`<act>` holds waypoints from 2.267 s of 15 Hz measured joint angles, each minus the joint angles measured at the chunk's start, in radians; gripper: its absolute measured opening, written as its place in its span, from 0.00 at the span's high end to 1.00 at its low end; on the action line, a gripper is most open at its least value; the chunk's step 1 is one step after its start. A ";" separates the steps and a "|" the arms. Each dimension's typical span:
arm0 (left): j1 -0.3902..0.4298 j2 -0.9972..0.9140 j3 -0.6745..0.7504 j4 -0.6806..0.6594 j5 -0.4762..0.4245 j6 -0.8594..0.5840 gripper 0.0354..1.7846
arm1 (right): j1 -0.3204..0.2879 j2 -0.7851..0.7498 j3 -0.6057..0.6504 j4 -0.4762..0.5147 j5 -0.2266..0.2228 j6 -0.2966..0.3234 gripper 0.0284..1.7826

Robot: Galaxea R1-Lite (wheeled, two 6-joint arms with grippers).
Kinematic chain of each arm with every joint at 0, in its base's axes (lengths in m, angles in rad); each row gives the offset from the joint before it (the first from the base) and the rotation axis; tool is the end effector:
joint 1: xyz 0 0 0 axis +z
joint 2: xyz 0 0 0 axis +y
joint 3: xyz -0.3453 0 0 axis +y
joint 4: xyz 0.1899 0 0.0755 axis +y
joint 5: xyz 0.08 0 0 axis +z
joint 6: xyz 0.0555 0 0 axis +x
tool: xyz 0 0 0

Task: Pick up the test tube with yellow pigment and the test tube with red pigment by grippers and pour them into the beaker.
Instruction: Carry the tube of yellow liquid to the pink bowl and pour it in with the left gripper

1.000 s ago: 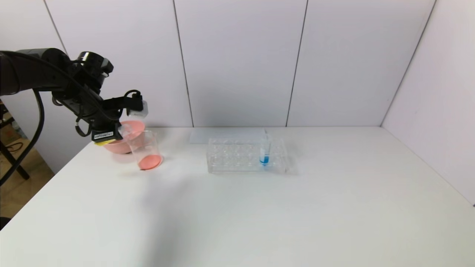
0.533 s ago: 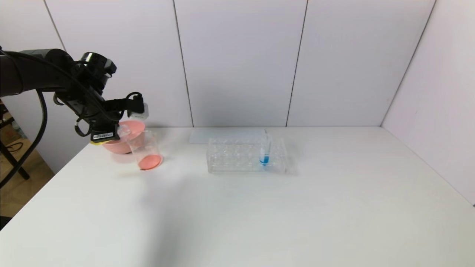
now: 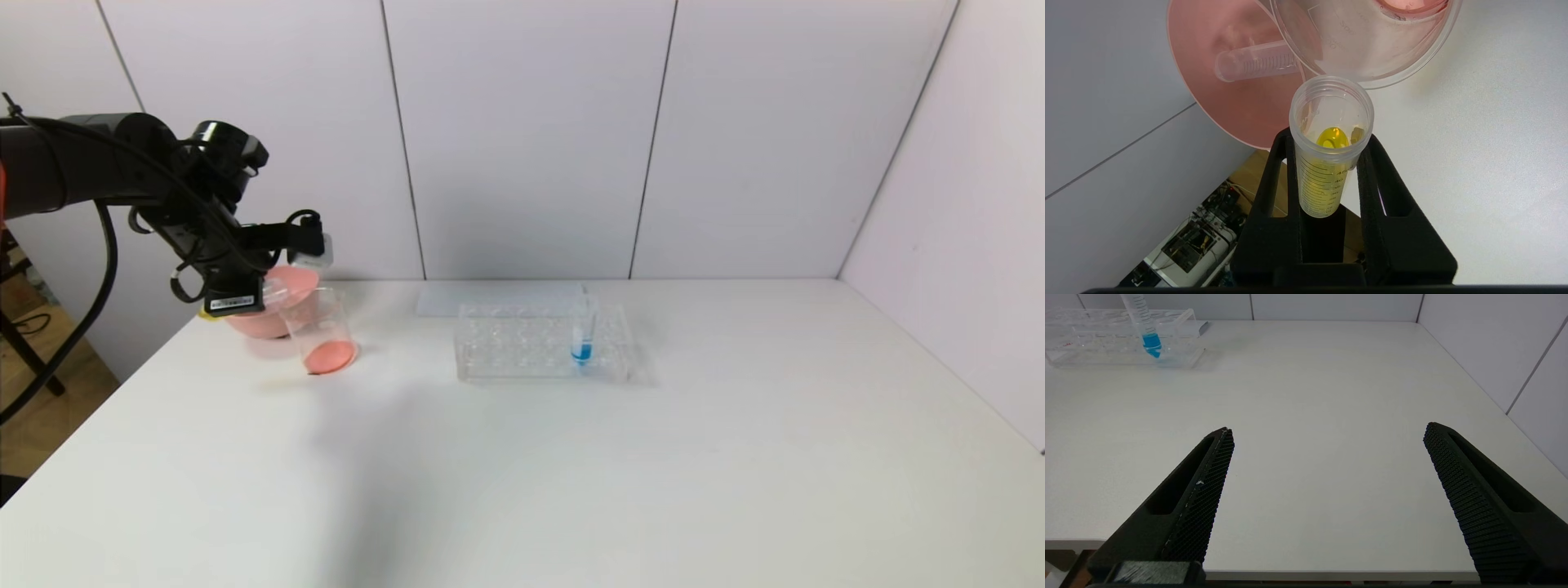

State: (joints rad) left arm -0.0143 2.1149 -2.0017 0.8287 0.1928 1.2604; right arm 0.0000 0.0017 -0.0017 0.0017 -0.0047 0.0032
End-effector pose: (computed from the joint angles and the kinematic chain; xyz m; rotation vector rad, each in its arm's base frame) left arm 0.4552 0.0041 0.2403 1.2547 0.9202 -0.4513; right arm -0.0199 -0.0003 0.0759 0.0032 0.0017 -0.0047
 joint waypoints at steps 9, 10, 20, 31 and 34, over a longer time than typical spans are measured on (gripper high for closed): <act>-0.022 0.002 0.000 -0.002 0.013 0.000 0.78 | 0.000 0.000 0.000 0.000 0.000 0.000 0.05; -0.024 0.002 0.000 -0.002 0.021 0.001 0.78 | 0.000 0.000 0.000 0.000 0.000 0.000 0.05; -0.047 0.002 0.000 -0.005 0.085 0.019 0.78 | 0.000 0.000 0.001 0.000 0.000 0.000 0.05; -0.062 0.011 0.000 -0.011 0.159 0.034 0.78 | 0.000 0.000 0.000 0.000 0.000 0.000 0.05; -0.069 0.014 0.000 -0.017 0.173 0.038 0.78 | 0.000 0.000 0.000 0.000 0.000 0.000 0.05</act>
State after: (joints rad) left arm -0.0836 2.1291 -2.0017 0.8119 0.3655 1.2987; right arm 0.0000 0.0017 -0.0013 0.0017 -0.0043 0.0032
